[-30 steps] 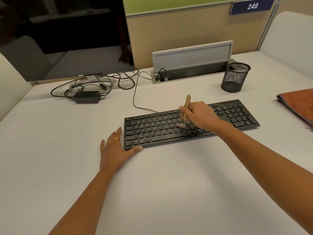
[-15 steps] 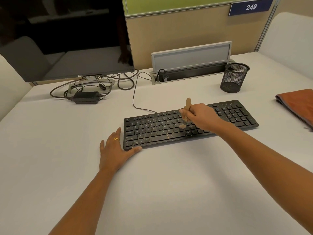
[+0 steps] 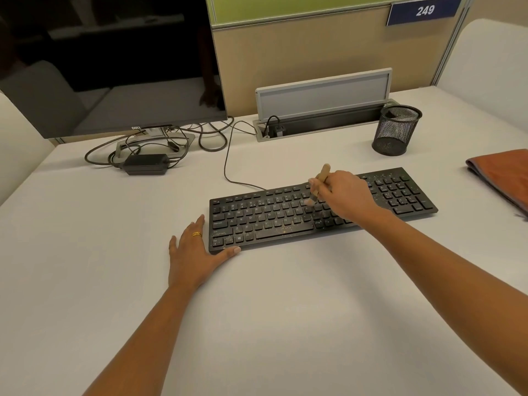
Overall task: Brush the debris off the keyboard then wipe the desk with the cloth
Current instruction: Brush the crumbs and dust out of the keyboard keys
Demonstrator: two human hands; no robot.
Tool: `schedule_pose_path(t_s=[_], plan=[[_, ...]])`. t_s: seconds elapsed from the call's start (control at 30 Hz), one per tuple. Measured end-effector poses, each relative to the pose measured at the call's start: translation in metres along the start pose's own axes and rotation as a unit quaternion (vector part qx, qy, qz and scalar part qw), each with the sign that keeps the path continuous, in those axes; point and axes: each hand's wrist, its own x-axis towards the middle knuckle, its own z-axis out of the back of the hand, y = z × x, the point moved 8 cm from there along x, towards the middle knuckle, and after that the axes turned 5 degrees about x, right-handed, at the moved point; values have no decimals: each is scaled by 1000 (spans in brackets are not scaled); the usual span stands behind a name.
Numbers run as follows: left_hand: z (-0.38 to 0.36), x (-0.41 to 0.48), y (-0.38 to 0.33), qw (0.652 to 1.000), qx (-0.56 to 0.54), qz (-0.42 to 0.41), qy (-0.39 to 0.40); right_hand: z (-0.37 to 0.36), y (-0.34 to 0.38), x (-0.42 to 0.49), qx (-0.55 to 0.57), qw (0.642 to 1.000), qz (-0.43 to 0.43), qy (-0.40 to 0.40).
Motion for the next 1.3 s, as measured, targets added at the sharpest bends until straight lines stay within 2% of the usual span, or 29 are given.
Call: schedule_pose_path(t_s=[0.17,0.33,0.5,0.63,0.9,1.1,1.3], plan=[[-1,0,0,1000,3,-2,0,-4,3,2,13,1000,10,10],[0,1,1,1000,1,-1,-3,2,-7,6,91,995,-17,-43],[-1,1,2,1000,1,-3,-2,-8,-5,4,65,998,-20,-3],[0,1,2,1000,3,-2,-5,0,-1,7,107,993,-31,-37],[-2,2,3,1000,5,-1,-4,-12,13,2,4,1000,-2,-9],[-2,2,3,1000,3,-2,-5,-5,11,11,43,998,-13,-34],[-1,1,2,1000,1,-5,-8,-11,11,8,44,999,-3,4]])
